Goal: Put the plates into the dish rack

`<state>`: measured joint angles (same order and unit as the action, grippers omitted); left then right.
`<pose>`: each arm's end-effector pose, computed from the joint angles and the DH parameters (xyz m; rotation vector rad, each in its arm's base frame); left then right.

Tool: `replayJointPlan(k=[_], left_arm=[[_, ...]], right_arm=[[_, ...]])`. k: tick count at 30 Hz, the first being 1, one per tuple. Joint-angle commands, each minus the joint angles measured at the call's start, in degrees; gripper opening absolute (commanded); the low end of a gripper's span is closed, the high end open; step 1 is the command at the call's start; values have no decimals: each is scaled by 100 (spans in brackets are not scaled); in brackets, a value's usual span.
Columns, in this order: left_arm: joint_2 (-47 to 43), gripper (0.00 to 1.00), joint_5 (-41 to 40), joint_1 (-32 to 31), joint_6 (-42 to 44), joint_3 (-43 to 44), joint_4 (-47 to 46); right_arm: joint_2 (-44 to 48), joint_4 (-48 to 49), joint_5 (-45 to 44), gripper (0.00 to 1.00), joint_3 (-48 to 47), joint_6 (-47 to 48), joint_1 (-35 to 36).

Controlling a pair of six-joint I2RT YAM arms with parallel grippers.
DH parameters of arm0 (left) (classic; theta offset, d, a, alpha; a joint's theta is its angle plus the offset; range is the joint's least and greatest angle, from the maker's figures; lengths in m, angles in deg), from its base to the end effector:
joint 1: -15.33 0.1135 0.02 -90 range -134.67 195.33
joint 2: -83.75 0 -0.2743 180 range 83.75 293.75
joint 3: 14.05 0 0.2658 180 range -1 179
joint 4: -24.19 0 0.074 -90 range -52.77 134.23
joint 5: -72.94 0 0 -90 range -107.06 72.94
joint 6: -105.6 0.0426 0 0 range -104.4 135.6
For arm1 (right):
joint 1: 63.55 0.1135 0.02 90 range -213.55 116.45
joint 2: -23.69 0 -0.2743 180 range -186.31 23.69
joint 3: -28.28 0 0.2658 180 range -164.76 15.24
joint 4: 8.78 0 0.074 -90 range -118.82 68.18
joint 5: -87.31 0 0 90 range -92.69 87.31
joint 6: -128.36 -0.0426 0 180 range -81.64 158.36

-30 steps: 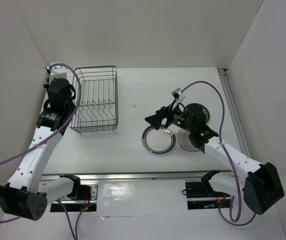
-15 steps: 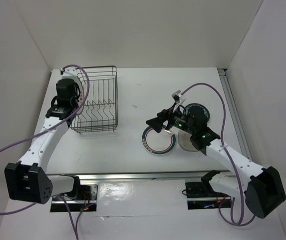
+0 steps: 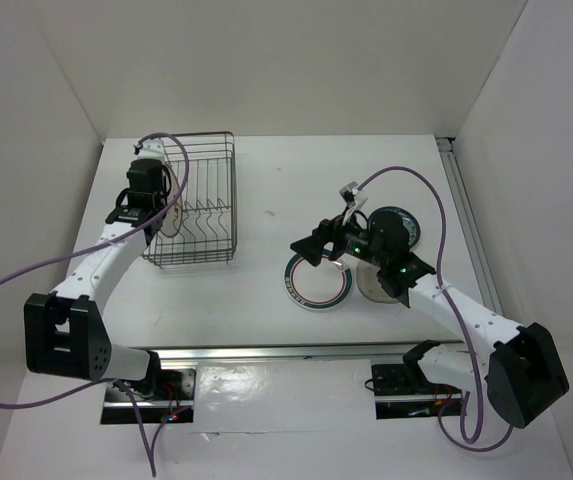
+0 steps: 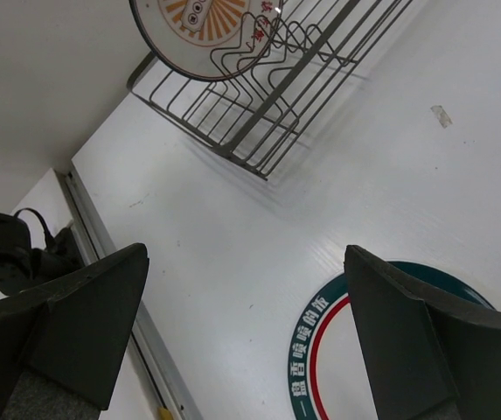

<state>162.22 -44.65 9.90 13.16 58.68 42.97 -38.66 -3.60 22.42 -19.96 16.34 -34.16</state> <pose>0.3317 -0.0117 0.3093 -0.2560 1.9510 0.3903 0.2191 0.1442 0.2742 -0.4563 1.7684 1.0255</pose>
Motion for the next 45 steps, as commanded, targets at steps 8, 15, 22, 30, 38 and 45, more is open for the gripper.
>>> replayJointPlan(k=[8, 15, 22, 30, 38, 45], left_arm=[[194, 58, -193, 25, -495, 430, 59], [-279, 100, 50, 25, -1083, 939, 725], [-1545, 100, 2178, -106, -1409, 940, 736], [-1651, 100, 2749, -160, -1409, 940, 736], [-1757, 100, 2908, -160, -1409, 879, 674], [-1810, 100, 3023, -160, -1409, 879, 622]], right_arm=[[29, 7, -645, 100, 22, -48, 50], [337, -2315, -2812, 100, -513, -354, 50], [1773, -3964, -3819, 100, 583, -2322, 663], [3422, -5109, -4426, 100, 1321, -3564, 972], [2852, -3967, -3960, 97, 2113, -3967, 1025], [2658, -2913, -4127, 95, 2492, -4134, 1254]])
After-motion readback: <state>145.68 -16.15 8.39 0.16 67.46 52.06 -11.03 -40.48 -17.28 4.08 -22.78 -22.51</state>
